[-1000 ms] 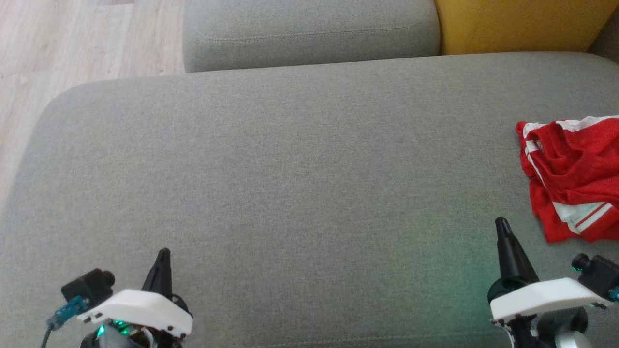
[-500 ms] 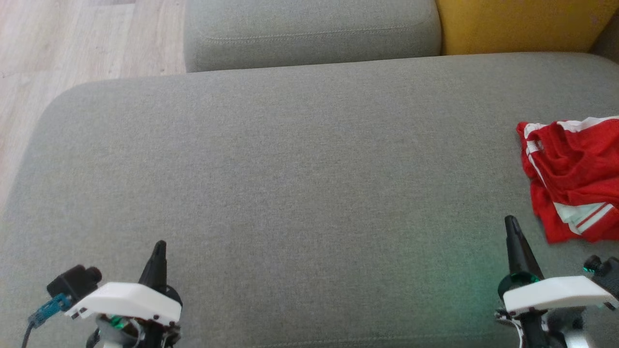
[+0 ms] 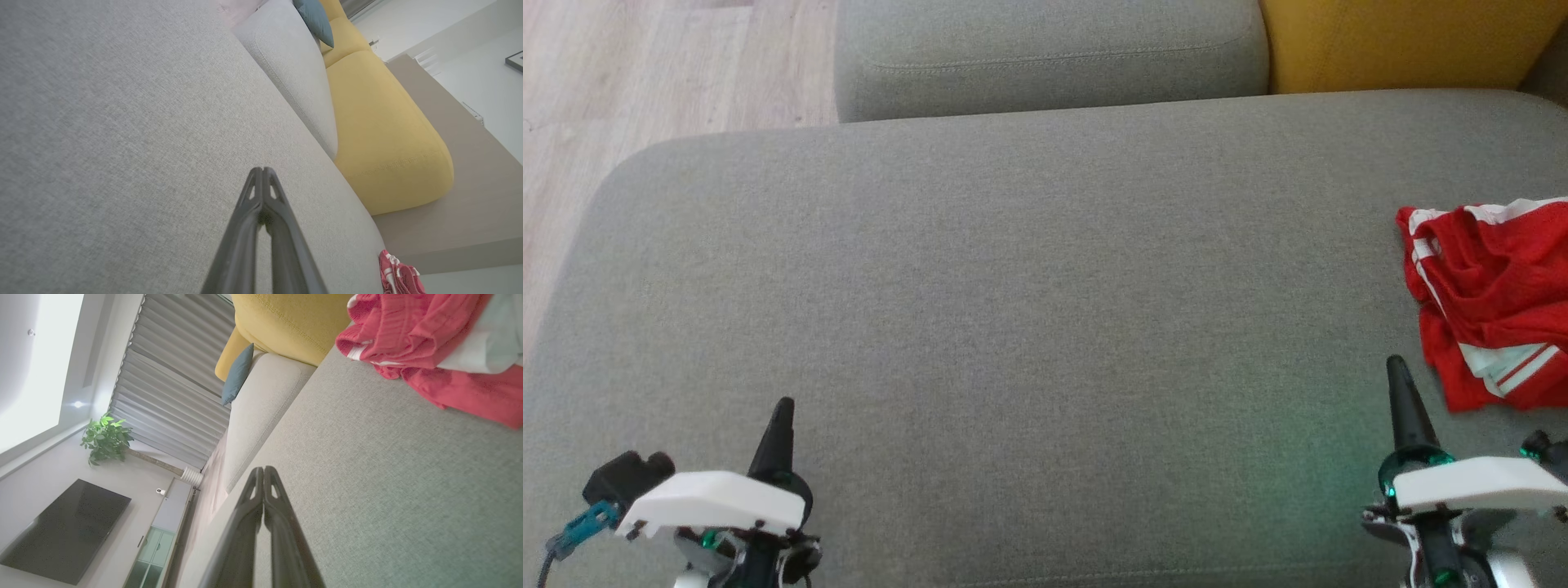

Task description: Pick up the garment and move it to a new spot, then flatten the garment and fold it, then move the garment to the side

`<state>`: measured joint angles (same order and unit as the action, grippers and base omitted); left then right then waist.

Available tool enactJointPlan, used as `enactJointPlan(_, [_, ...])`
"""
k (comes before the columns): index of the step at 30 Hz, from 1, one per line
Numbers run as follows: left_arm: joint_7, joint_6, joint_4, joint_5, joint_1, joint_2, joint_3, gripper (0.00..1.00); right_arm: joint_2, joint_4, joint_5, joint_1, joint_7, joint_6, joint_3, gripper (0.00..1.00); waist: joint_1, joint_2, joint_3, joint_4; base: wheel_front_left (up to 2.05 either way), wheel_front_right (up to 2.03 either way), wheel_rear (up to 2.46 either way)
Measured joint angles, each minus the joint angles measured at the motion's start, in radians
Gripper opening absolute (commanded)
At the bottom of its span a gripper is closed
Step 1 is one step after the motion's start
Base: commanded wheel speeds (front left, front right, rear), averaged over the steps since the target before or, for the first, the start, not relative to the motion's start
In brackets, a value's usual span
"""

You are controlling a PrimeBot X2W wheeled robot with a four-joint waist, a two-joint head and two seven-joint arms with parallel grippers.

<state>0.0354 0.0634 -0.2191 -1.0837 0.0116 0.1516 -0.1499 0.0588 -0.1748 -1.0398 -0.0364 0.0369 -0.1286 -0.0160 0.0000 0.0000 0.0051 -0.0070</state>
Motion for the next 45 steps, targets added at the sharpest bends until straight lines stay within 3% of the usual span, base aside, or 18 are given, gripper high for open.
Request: enactJointPlan(45, [-0.106,-0.165,-0.045,-0.475,-0.046,-0.075,0.17,0.0,0.002,-0.086,-0.521,0.079,0.034,0.0,-0.064,0.0,0.0,0.0,-0.002,0.006,0.0,0.0,0.0])
